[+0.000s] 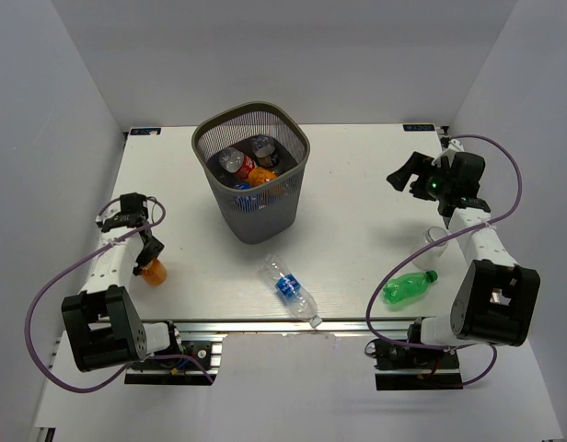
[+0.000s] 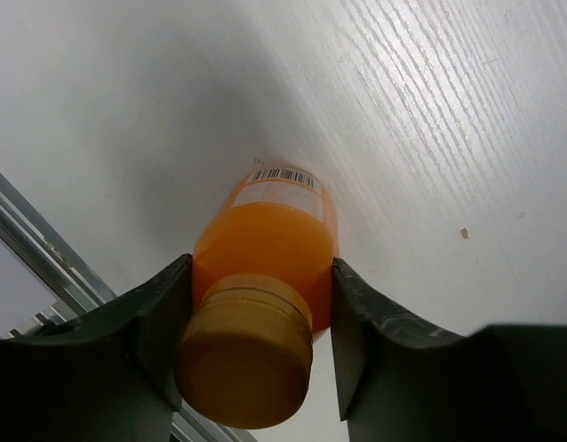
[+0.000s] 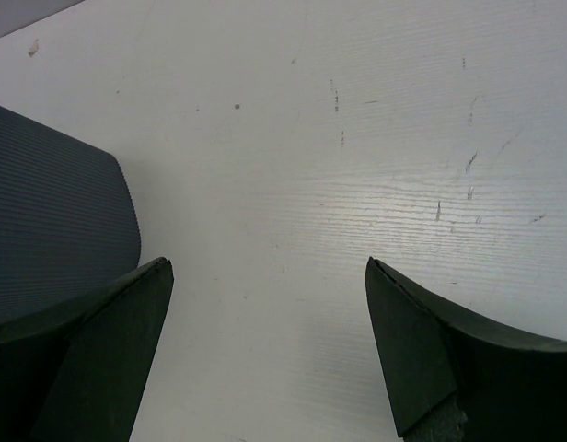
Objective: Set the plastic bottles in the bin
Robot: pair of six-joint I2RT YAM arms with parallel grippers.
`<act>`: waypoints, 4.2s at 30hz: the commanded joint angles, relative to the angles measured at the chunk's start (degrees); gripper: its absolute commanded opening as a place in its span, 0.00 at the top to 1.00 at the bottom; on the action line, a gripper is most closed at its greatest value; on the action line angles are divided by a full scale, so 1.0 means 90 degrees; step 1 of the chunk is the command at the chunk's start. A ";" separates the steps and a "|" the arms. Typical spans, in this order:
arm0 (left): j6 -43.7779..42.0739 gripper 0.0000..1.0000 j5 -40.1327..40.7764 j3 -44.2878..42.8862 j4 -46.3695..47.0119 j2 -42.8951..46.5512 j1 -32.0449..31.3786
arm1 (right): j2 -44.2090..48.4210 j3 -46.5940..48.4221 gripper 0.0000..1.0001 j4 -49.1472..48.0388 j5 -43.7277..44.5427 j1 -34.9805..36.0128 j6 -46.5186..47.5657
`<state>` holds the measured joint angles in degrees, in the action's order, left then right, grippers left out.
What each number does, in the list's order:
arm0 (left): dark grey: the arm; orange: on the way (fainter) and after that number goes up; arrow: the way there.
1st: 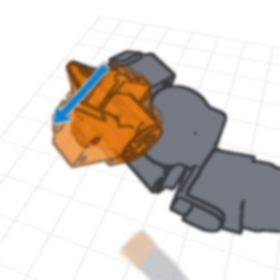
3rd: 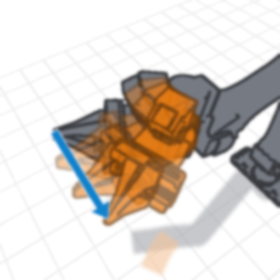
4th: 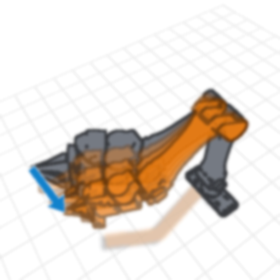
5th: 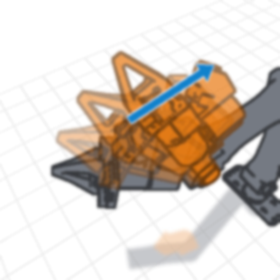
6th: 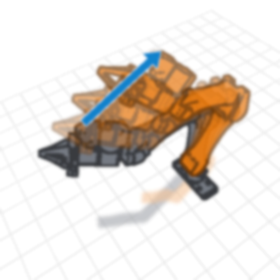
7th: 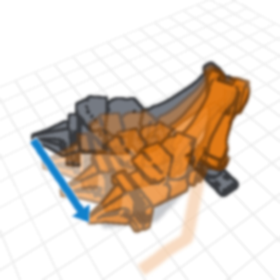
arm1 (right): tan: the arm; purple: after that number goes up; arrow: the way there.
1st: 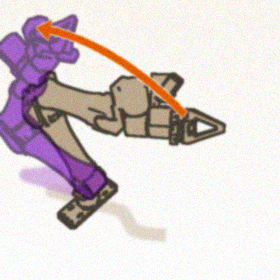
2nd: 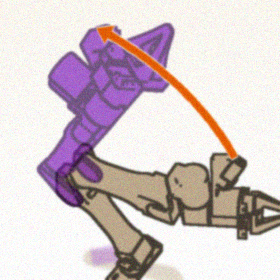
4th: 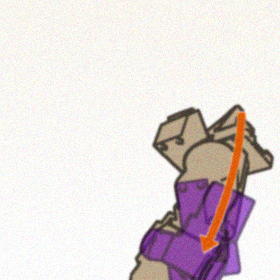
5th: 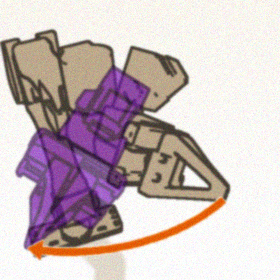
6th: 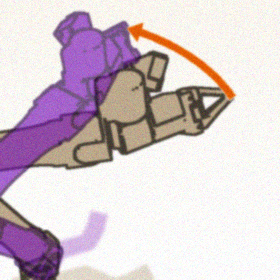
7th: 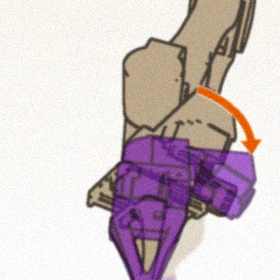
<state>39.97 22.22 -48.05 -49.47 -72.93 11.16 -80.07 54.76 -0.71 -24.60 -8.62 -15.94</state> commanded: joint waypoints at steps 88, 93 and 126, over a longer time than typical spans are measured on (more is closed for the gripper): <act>-0.0690 0.02 -0.2840 -0.2571 0.3349 -0.1839 0.0166 | 0.0674 -0.0490 0.23 0.3380 0.3388 -0.0614 -0.0240; -0.0710 0.02 -0.2830 -0.2522 0.3319 -0.1751 0.0166 | 0.1152 -0.0245 0.38 0.3058 0.2793 -0.0566 -0.0045; -0.0573 0.02 -0.2841 -0.1868 0.3456 -0.1096 0.0166 | -0.1553 0.5733 0.11 0.1672 0.2264 0.5773 0.2270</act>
<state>35.18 -5.45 -64.97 -17.98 -85.52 12.58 -100.25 106.19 17.10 -6.50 43.53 2.70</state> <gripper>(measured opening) 0.982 0.893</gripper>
